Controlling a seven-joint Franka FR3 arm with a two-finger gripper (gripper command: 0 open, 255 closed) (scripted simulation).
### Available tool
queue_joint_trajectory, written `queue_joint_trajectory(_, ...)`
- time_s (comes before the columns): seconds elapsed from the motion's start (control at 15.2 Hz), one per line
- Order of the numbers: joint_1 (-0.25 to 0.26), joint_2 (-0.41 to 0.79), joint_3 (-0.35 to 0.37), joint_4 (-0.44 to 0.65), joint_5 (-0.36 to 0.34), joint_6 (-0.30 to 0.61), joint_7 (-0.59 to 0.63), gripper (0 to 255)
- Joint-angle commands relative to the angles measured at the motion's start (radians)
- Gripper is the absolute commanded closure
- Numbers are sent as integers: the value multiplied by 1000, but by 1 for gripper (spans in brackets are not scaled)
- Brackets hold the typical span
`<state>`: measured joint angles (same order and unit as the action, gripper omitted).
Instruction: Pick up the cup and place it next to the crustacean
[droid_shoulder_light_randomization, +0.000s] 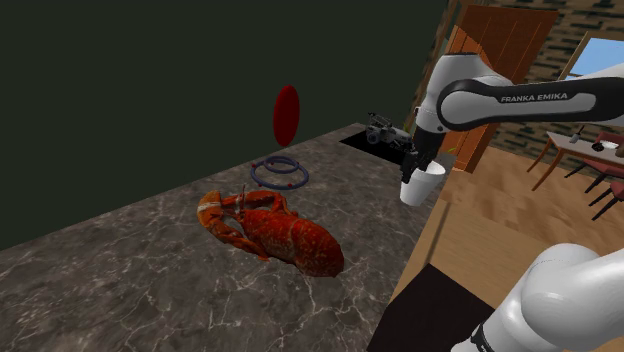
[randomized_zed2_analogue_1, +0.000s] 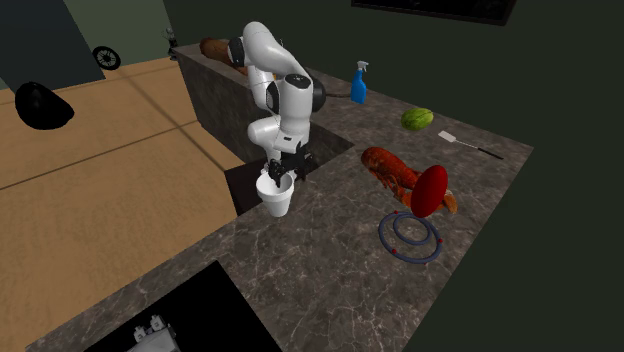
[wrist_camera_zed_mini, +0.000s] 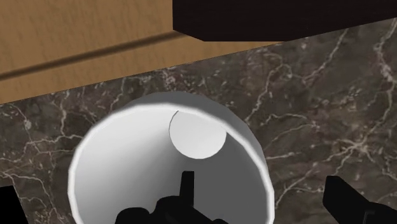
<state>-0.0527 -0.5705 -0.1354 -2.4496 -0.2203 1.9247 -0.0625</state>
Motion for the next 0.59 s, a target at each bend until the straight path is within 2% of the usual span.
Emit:
queue_joint_trajectory(0.0,0,0,0,-1,0,2,0,0)
queue_joint_trajectory(0.26,0,0,0,-1,0,2,0,0)
queue_joint_trajectory(0.33,0,0,0,-1,0,2,0,255)
queue_joint_trajectory(0.53,0,0,0,-1,0,2,0,255)
